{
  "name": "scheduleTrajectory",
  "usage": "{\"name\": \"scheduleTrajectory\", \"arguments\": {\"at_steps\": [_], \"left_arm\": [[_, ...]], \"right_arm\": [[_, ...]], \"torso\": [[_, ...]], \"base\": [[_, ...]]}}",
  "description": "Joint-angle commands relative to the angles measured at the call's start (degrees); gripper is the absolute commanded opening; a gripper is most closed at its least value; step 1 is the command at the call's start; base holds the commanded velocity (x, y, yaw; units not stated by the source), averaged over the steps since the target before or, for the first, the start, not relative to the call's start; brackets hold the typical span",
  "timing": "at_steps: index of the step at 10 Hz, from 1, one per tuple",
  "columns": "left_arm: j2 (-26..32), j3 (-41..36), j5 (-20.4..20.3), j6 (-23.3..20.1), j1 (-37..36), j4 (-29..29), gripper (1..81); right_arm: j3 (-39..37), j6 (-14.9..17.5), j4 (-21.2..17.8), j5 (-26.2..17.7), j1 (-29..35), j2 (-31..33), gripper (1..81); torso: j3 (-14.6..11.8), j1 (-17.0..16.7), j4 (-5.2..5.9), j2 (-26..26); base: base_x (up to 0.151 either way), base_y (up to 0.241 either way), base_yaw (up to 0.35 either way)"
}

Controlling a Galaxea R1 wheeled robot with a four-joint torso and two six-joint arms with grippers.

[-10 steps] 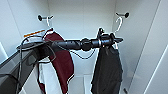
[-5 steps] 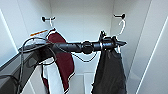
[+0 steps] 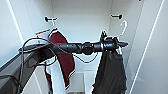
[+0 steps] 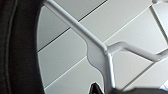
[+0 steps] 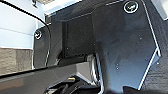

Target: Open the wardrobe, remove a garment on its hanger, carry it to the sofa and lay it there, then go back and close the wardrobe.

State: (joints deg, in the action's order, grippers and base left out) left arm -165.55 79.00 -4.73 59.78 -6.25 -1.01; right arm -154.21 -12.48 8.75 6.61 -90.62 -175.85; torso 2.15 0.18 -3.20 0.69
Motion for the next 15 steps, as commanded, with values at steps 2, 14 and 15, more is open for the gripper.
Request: {"name": "scheduleTrajectory", "arguments": {"at_steps": [2,14,15], "left_arm": [[-0.40,-0.42,-2.56,-1.16,-8.38,-1.27,1.0],[0.03,-4.28,-3.71,-1.16,-6.28,-2.67,1.0],[0.04,-4.64,-3.80,-1.16,-5.83,-3.03,1.0]], "right_arm": [[0.50,0.18,0.48,-2.56,2.24,-0.40,81.1],[0.41,0.18,0.48,-1.77,1.80,-0.76,81.1],[0.33,0.18,0.48,-1.77,1.80,-0.67,81.1]], "torso": [[0.00,0.00,0.00,0.00],[-0.02,0.00,0.00,0.00],[-0.02,-0.02,0.00,0.02]], "base": [[-0.110,0.000,0.000],[-0.112,0.000,0.000],[-0.123,0.000,0.000]]}}
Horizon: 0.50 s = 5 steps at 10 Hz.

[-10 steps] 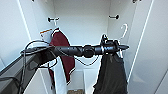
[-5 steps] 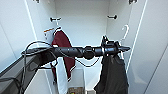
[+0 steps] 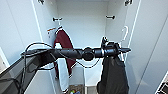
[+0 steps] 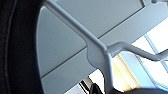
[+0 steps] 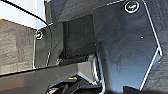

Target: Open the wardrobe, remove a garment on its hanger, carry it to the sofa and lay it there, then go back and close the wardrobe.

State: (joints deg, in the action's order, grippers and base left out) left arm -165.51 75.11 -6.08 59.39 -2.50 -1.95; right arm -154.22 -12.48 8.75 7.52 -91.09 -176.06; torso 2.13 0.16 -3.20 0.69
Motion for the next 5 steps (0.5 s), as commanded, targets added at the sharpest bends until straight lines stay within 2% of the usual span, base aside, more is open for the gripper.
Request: {"name": "scheduleTrajectory", "arguments": {"at_steps": [1,5], "left_arm": [[0.18,-1.19,-2.44,-0.77,-9.41,-2.09,1.0],[1.93,-3.99,-3.49,-0.77,-8.97,-2.44,1.0]], "right_arm": [[0.34,0.18,0.48,-2.69,2.35,-0.46,81.1],[0.34,0.18,0.48,-2.69,2.44,-0.46,81.1]], "torso": [[0.00,0.00,0.00,0.00],[0.00,0.00,0.00,0.02]], "base": [[-0.127,0.000,0.000],[-0.129,0.000,0.000]]}}
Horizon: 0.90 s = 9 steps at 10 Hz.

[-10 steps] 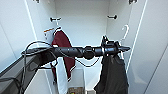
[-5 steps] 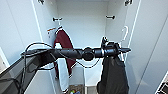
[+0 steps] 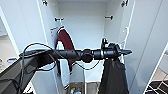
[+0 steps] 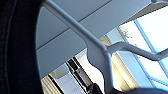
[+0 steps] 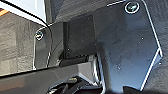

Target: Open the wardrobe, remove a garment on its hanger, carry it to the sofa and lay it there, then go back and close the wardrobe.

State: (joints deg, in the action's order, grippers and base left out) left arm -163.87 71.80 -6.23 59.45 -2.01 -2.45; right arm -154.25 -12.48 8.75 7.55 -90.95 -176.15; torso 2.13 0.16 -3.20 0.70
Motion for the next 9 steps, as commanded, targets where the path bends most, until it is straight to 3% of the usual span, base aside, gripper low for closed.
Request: {"name": "scheduleTrajectory", "arguments": {"at_steps": [1,6,9], "left_arm": [[0.55,-1.22,-3.35,-0.83,-9.10,-1.94,1.0],[4.33,-5.00,-4.32,-1.01,-5.68,-4.23,1.0],[6.44,-7.19,-5.11,-1.09,-4.18,-4.93,1.0]], "right_arm": [[0.27,0.18,0.48,-2.71,2.31,-0.36,81.1],[0.19,0.18,0.48,-2.71,2.40,-0.36,81.1],[0.36,0.18,0.48,-2.63,2.22,-0.36,81.1]], "torso": [[0.00,0.00,0.00,0.00],[0.00,0.00,0.00,0.00],[-0.02,-0.15,0.00,0.07]], "base": [[-0.129,0.000,0.000],[-0.122,0.000,0.000],[0.000,0.000,0.000]]}}
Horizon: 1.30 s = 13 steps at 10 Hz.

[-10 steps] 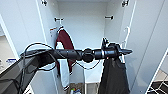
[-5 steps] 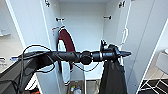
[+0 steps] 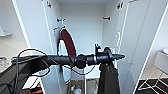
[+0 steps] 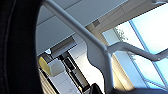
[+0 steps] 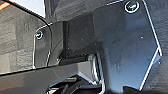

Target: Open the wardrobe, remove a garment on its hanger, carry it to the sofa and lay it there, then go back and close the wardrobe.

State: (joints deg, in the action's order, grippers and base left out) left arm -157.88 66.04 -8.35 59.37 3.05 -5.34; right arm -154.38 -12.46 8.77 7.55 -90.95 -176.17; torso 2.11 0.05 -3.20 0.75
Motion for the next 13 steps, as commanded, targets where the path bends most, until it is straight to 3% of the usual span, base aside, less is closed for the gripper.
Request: {"name": "scheduleTrajectory", "arguments": {"at_steps": [1,6,13], "left_arm": [[1.76,-3.17,-3.68,-1.27,-8.37,-2.13,1.0],[8.09,-9.42,-6.24,-1.71,-3.00,-5.99,1.0],[16.63,-12.77,-3.16,-1.71,7.37,-13.38,1.0]], "right_arm": [[0.50,0.15,0.46,-2.71,2.22,-0.35,81.1],[0.32,0.15,0.46,-2.62,2.31,-0.35,81.1],[0.23,0.07,0.02,-1.83,2.57,-0.09,81.1]], "torso": [[0.00,-0.02,0.00,0.00],[0.00,0.02,0.00,0.00],[0.00,0.02,0.00,0.00]], "base": [[0.000,0.000,0.000],[0.000,0.000,0.000],[0.000,0.000,0.000]]}}
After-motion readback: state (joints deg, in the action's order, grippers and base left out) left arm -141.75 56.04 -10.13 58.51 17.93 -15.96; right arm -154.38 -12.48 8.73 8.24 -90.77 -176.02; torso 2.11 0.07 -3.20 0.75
